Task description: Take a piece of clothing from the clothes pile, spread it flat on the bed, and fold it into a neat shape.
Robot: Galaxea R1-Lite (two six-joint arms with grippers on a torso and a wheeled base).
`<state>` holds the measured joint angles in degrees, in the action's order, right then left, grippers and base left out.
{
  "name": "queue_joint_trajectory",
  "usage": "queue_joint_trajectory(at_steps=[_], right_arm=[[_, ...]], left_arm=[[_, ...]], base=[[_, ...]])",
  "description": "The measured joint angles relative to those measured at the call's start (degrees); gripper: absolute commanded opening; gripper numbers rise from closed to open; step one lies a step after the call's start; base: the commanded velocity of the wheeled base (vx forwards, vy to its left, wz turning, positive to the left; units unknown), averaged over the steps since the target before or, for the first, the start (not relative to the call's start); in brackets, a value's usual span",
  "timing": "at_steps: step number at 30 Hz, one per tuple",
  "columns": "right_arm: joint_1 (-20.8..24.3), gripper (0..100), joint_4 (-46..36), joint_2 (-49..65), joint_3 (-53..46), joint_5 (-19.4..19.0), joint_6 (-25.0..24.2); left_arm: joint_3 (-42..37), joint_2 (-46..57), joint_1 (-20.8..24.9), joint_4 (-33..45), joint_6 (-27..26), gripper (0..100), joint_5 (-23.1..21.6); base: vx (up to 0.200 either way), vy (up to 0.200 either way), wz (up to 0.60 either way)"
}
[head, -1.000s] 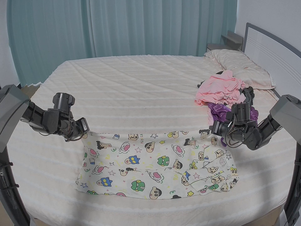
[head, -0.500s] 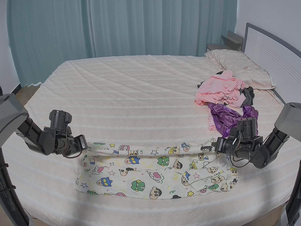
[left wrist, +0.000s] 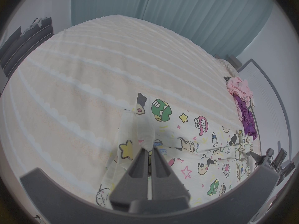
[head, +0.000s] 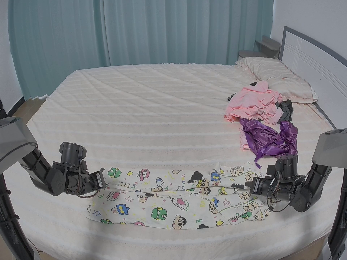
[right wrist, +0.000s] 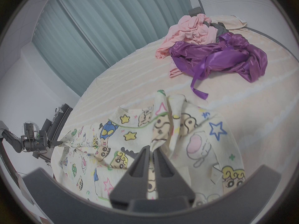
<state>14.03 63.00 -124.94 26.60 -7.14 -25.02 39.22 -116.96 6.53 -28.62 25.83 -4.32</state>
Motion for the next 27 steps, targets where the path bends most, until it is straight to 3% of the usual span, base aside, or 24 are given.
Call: queue_joint_trajectory(at_steps=[1,7,13,21,27], right_arm=[[-0.01,100,0.88,-0.26,-0.67,0.0,-0.02],[-0.01,100,6.11,-1.88,-3.86,0.15,-0.98],[-0.01,100,9.75,-1.41,-6.07,0.66,-8.64],[0.29,100,10.37,-0.61,-6.18,0.77,-18.64],[0.24,100,11.93,-2.56,-4.02,0.68,-22.49]], left_arm=[[-0.46,-0.02,0.02,-0.83,0.06,100,-0.02],[-2.71,-0.41,0.05,-2.55,0.35,100,-0.22],[-4.27,-0.51,-1.63,-2.79,2.02,100,-3.86],[-6.62,0.12,-3.32,-9.53,15.76,100,-6.24],[-8.57,0.45,-5.41,-17.98,24.2,100,-7.03]], base=[[0.0,0.0,0.0],[0.0,0.0,0.0],[0.0,0.0,0.0],[0.0,0.0,0.0],[0.0,0.0,0.0]])
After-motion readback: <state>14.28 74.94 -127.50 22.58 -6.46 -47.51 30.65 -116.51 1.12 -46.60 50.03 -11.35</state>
